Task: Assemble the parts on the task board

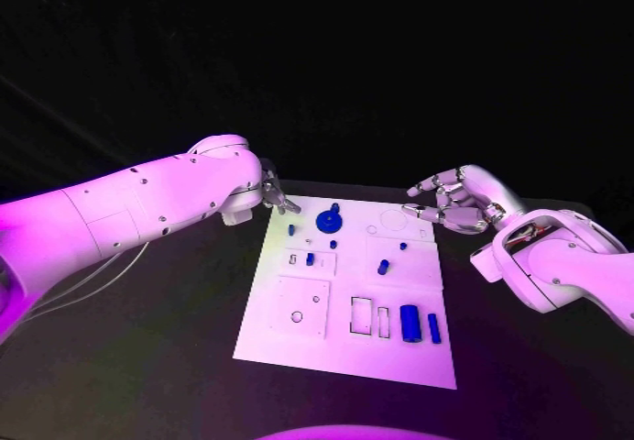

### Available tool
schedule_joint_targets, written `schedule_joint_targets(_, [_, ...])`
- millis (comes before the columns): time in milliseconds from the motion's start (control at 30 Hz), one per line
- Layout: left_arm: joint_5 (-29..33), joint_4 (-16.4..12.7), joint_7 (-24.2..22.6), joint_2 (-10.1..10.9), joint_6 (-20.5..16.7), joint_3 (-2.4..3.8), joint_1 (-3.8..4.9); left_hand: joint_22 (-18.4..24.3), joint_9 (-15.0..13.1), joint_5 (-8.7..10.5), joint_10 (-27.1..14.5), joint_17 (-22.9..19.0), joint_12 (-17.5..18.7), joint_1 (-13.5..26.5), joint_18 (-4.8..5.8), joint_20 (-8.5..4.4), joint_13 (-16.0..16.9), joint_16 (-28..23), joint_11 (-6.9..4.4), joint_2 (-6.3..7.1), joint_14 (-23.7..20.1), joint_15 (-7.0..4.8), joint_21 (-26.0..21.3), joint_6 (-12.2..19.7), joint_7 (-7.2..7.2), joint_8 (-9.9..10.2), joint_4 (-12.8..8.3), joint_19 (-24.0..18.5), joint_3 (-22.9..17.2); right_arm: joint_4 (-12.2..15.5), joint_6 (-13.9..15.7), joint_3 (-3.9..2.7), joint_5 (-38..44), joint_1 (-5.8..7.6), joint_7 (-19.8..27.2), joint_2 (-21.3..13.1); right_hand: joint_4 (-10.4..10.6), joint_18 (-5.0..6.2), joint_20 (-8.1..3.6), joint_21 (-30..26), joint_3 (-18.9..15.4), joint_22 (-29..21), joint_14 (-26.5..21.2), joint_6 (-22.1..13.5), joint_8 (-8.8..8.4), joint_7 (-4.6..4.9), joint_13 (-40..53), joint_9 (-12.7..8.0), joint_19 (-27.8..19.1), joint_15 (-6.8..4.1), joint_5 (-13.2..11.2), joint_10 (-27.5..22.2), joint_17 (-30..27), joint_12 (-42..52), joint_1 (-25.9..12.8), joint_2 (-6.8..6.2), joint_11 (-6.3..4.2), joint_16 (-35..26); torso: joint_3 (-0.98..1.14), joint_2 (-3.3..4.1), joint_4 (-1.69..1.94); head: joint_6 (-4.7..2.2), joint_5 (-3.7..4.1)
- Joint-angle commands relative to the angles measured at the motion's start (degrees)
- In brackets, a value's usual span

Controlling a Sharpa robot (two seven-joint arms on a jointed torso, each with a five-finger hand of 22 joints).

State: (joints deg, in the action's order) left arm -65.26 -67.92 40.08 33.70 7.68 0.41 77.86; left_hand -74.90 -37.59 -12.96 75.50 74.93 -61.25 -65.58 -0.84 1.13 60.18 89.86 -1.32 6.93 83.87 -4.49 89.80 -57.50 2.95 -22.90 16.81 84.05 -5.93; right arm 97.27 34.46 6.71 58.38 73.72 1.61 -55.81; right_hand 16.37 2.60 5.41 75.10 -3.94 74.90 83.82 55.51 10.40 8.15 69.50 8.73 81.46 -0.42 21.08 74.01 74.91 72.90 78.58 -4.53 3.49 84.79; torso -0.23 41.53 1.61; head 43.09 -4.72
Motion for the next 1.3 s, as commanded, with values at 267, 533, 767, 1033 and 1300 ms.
schedule_joint_targets(267, [0.59, 2.40, -1.02, -1.90, 2.23, -0.20, -0.98, -14.56, 0.79, -0.12, -0.06, 15.07, -0.14, 0.90, 0.70, 0.54, -0.11, 0.14, 0.57, -0.58, 6.13, 0.45, -0.10, -0.13, 0.39, 0.79, 0.03, 5.61, 1.58, 0.03, -0.13, -0.01, 0.24, -0.04, 0.57, 0.19, -0.02, 1.03, -0.03, -0.20, -0.29, 5.70, 3.89, 0.04, 0.18, -0.15, -0.06, 0.00, -0.15, -0.39, 0.29, -0.40, 5.68, -0.19, -0.22, 0.11, -0.16, -0.13, 0.09, -0.02, -0.05, 0.20, -0.03])
schedule_joint_targets(533, [0.83, 3.16, -0.83, -2.32, 3.76, -0.22, -1.21, -14.53, 1.34, -0.06, -0.10, 15.07, -0.21, 2.00, 0.69, 0.62, -0.21, 0.14, 0.60, -1.03, 6.13, 0.49, -0.12, -0.47, 0.40, 1.07, 0.02, 5.60, 3.07, 0.09, 0.23, -0.01, 0.21, -0.04, 0.76, 0.15, -0.02, 1.01, -0.03, -0.14, -0.28, 5.75, 3.91, 0.02, 0.19, -0.14, 0.01, 0.00, -0.10, -0.39, 0.43, -0.34, 5.74, -0.12, -0.23, 0.23, -0.16, -0.10, 0.08, -0.05, 0.05, 0.54, 0.05])
schedule_joint_targets(767, [0.87, 3.26, -0.80, -2.53, 4.53, -0.23, -1.25, -14.52, 1.44, -0.09, -0.13, 15.07, -0.20, 1.85, 0.69, 0.63, -0.24, 0.14, 0.60, -1.10, 6.13, 0.49, -0.12, -0.52, 0.38, 1.12, -0.08, 5.59, 3.26, 0.06, 0.24, -0.01, 0.20, -0.04, 0.79, 0.22, -0.02, 1.01, -0.03, -0.13, -0.27, 5.77, 3.90, 0.02, 0.19, -0.14, 0.01, 0.00, -0.09, -0.39, 0.46, -0.35, 5.72, -0.13, -0.23, 0.26, -0.16, -0.12, 0.10, -0.10, 0.01, 0.59, -0.05])
schedule_joint_targets(1033, [0.79, 3.47, -0.71, -2.73, 5.61, -0.30, -1.29, -14.58, 1.84, -0.17, -0.07, 15.07, -0.45, 0.22, 0.71, 0.63, -0.12, 0.14, 0.52, -1.51, 6.13, 0.45, -0.09, -0.88, 0.29, 1.24, -0.23, 5.63, 3.64, 0.06, 0.20, -0.01, 0.17, -0.04, 0.83, 0.28, -0.02, 1.01, -0.03, -0.13, -0.27, 5.77, 3.90, 0.02, 0.19, -0.14, 0.01, 0.00, -0.09, -0.39, 0.46, -0.35, 5.72, -0.13, -0.23, 0.26, -0.16, -0.12, 0.07, -0.08, 0.02, 0.68, -0.03])
schedule_joint_targets(1300, [0.76, 3.66, -0.69, -2.95, 6.03, -0.39, -1.43, -14.64, 2.03, -0.19, -0.03, 15.07, -0.55, -0.47, 0.72, 0.62, -0.09, 0.14, 0.49, -1.83, 6.13, 0.43, -0.06, -1.04, 0.27, 1.30, -0.23, 5.66, 3.72, 0.10, 0.16, -0.01, 0.16, -0.04, 0.84, 0.32, -0.04, 1.01, -0.03, -0.14, -0.26, 5.77, 3.92, 0.02, 0.21, -0.15, 0.03, 0.00, -0.09, -0.39, 0.57, -0.33, 5.79, -0.10, -0.21, 0.31, -0.17, -0.08, 0.08, -0.07, 0.00, 0.67, 0.01])
